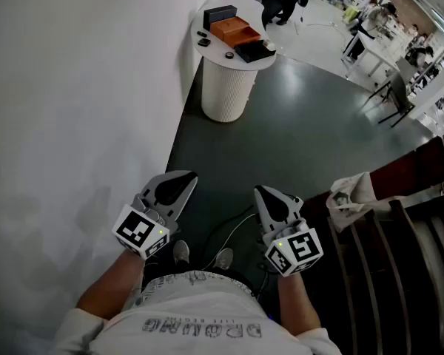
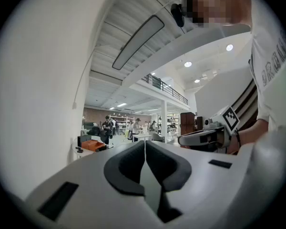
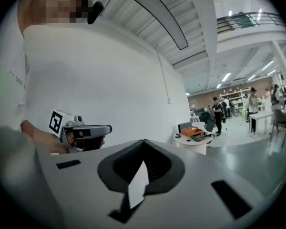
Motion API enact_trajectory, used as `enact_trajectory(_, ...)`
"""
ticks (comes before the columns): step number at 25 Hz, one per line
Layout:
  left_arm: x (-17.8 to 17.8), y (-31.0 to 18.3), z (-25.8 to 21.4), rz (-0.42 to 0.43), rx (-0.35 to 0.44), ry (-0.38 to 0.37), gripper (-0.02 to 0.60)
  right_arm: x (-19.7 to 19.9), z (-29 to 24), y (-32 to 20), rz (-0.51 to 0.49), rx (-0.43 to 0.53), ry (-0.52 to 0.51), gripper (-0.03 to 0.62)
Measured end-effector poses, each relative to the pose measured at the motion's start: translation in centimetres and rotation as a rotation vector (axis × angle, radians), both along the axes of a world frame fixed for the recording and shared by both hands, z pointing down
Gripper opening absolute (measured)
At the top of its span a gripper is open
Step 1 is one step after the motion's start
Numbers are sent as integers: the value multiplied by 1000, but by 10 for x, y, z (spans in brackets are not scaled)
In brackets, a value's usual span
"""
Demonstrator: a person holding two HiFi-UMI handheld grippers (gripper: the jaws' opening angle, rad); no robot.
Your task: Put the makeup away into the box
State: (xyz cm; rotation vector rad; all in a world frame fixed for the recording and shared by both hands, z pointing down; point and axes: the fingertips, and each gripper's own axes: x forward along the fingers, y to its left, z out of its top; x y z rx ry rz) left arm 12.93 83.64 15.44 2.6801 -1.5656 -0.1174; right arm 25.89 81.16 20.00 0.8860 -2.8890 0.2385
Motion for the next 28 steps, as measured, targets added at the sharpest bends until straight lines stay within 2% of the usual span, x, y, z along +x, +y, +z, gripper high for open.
enact_trajectory(4,-3,0,7,-10,-10,-22,23,-1,1,-1,8,-15,-10,8)
enact_trajectory(28,-2,-1,12,-10,-26,-41,23,-2,2,-1,24,-3,-9,8)
